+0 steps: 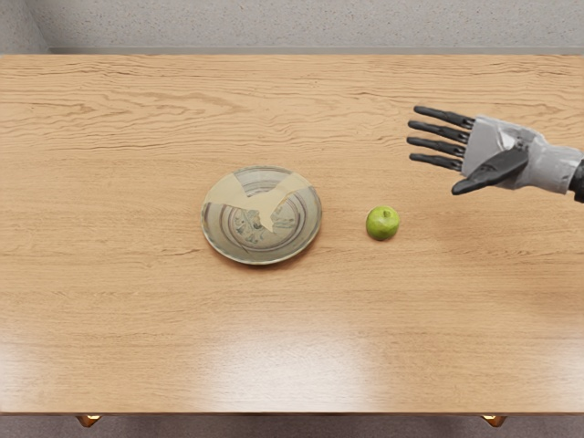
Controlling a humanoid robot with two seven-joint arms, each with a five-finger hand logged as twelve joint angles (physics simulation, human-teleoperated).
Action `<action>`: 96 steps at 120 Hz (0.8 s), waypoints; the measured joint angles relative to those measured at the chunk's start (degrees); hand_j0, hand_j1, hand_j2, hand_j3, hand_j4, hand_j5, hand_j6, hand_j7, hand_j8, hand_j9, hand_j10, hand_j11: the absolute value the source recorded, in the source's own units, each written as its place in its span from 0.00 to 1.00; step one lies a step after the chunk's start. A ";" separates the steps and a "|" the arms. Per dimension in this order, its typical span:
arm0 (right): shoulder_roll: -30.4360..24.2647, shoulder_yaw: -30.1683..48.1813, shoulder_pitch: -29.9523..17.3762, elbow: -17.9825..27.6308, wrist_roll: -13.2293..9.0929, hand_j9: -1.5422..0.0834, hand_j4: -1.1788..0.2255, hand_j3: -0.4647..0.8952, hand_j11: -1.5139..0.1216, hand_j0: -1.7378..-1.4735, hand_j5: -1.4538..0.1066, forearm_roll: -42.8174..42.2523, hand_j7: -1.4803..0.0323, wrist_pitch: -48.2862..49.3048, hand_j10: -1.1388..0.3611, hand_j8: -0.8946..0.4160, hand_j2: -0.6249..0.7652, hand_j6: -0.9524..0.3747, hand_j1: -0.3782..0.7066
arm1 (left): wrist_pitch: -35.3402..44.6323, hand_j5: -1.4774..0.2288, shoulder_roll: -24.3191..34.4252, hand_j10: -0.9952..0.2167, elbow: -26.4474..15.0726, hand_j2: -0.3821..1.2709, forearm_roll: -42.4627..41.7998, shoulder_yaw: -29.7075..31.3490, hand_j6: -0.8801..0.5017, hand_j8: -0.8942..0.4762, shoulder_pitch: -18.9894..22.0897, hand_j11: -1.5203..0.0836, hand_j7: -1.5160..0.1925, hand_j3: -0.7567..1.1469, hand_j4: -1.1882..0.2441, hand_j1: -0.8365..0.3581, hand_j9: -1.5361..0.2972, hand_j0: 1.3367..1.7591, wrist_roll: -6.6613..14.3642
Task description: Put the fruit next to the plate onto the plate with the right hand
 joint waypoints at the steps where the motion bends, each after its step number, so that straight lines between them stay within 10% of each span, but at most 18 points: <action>1: 0.01 -0.01 -0.01 0.01 -0.01 0.92 0.82 0.34 0.90 0.30 0.90 -0.01 0.95 0.00 0.74 0.66 0.45 0.69 0.06 | 0.00 0.69 0.00 0.63 0.00 0.26 0.00 0.00 0.47 0.48 0.00 0.76 0.71 0.40 0.67 0.76 0.67 0.76 0.00; 64: -2.54 0.64 0.55 -0.95 -3.37 0.92 0.82 0.34 0.90 0.30 0.90 -4.00 0.95 0.02 0.74 0.66 0.45 0.69 0.06 | 0.00 0.69 0.00 0.63 0.00 0.26 0.00 -0.01 0.47 0.48 -0.01 0.76 0.71 0.40 0.67 0.76 0.67 0.76 0.00; 96: -4.26 10.71 1.11 12.31 -5.05 0.92 0.81 0.34 0.90 0.30 0.90 -34.01 0.95 0.02 0.74 0.66 0.45 0.69 0.07 | 0.00 0.69 0.00 0.63 0.00 0.26 0.01 0.00 0.47 0.48 0.00 0.76 0.71 0.40 0.67 0.76 0.67 0.76 0.00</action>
